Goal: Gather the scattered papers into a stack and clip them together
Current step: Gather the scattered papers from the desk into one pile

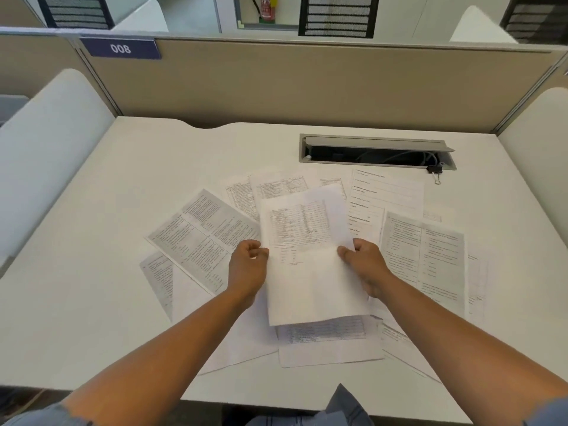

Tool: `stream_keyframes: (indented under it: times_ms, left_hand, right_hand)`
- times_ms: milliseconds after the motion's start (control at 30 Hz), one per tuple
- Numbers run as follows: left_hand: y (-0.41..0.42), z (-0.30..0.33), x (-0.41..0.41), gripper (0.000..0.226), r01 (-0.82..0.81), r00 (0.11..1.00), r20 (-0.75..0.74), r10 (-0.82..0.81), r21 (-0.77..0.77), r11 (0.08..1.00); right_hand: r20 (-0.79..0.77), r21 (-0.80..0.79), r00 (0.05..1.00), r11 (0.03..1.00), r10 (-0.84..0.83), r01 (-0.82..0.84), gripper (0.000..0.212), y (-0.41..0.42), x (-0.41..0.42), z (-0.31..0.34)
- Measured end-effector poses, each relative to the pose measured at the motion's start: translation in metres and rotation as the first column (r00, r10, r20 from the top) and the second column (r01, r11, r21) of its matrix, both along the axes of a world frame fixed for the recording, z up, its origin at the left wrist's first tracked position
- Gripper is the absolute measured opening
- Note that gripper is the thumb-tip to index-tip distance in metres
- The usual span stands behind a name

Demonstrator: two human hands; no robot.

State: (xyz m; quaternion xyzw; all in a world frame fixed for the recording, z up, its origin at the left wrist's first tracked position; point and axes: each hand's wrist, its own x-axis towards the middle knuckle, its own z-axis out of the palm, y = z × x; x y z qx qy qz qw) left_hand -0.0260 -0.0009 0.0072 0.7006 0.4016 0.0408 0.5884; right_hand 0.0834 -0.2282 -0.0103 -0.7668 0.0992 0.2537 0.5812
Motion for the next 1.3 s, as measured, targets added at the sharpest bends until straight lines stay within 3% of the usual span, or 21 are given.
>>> stream_keyframes:
  times_ms: [233,367,467,667,767,900,1100,1300]
  left_hand:
    - [0.038,-0.018,-0.011,0.071,-0.134,0.93,-0.3,0.213,0.263,0.956]
    - [0.058,-0.028,-0.013,0.082,-0.189,0.855,-0.443,0.27,0.219,0.957]
    - [0.066,-0.023,-0.014,0.086,-0.211,0.818,-0.492,0.297,0.222,0.952]
    - [0.064,-0.024,-0.021,0.119,-0.137,0.812,-0.513,0.278,0.295,0.946]
    - [0.069,-0.025,-0.02,0.118,-0.193,0.812,-0.491,0.317,0.288,0.938]
    - [0.09,-0.025,-0.021,0.098,-0.312,0.8,-0.428,0.421,0.303,0.9]
    - [0.113,-0.027,-0.025,0.094,-0.267,0.816,-0.415,0.402,0.347,0.899]
    - [0.127,-0.023,-0.024,0.078,-0.32,0.83,-0.398,0.392,0.236,0.917]
  right_hand:
    - [-0.037,-0.087,0.999,0.996,-0.007,0.003,0.006,-0.008,0.001,-0.019]
    - [-0.011,-0.15,0.999,0.987,0.053,-0.054,0.01,-0.011,0.0,-0.022]
    - [-0.008,-0.18,0.995,0.978,0.102,-0.102,0.008,-0.009,0.002,-0.018]
    - [0.021,-0.202,0.99,0.97,0.142,-0.135,0.007,-0.01,0.001,-0.018]
    - [0.034,-0.203,0.988,0.969,0.149,-0.139,0.008,-0.012,-0.001,-0.019]
    - [0.036,-0.19,0.986,0.97,0.16,-0.15,0.011,-0.012,-0.001,-0.02]
    - [0.011,-0.153,0.99,0.979,0.14,-0.136,0.01,-0.011,-0.001,-0.021]
    - [-0.002,-0.138,0.993,0.983,0.12,-0.119,0.009,-0.011,-0.003,-0.02]
